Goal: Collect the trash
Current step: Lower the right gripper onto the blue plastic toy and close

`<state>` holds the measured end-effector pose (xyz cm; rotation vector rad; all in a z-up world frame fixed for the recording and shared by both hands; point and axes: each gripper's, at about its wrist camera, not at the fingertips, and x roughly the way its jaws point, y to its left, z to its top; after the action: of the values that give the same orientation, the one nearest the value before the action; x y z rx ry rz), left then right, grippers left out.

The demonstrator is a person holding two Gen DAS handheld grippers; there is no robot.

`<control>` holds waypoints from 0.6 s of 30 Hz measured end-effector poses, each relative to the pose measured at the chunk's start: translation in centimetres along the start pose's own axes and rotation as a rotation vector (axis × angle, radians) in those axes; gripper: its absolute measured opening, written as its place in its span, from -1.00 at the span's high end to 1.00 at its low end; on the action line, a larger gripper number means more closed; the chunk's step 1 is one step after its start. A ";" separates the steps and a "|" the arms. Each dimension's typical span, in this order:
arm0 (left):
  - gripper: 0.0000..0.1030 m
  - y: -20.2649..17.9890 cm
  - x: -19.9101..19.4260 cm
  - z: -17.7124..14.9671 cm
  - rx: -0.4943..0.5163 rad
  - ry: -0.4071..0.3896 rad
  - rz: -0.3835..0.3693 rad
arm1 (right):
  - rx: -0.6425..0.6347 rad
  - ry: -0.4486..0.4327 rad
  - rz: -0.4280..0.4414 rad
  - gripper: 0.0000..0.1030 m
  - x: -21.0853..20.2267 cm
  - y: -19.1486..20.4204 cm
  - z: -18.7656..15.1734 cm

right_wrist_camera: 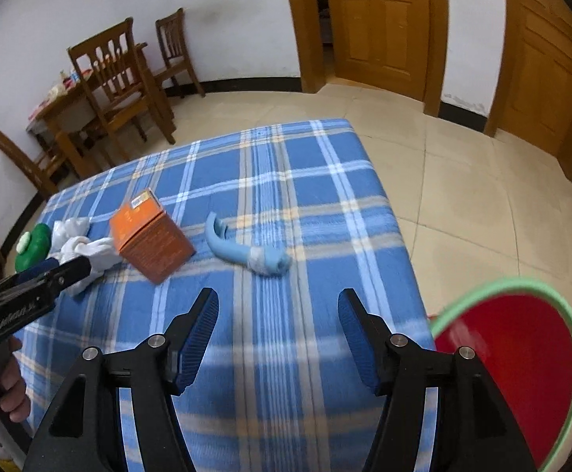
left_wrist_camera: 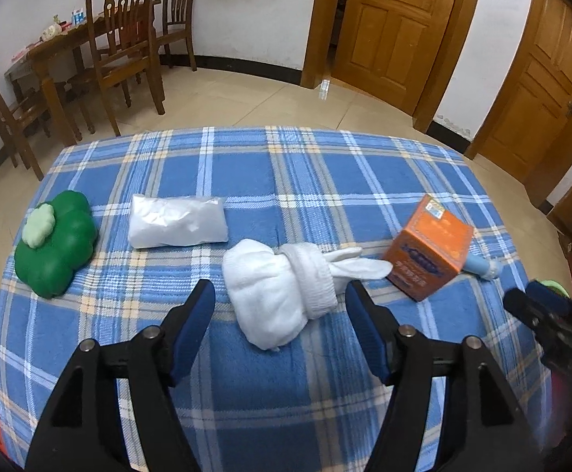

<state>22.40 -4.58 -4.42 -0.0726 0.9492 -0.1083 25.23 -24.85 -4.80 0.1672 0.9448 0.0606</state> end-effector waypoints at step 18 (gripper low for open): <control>0.13 -0.1 1.9 0.0 0.007 0.021 -0.037 | -0.094 0.027 0.060 0.27 4.0 1.5 2.5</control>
<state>23.50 -4.92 -5.92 -0.0829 0.9690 -0.1466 29.61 -23.18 -6.37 0.1082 0.9616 0.1628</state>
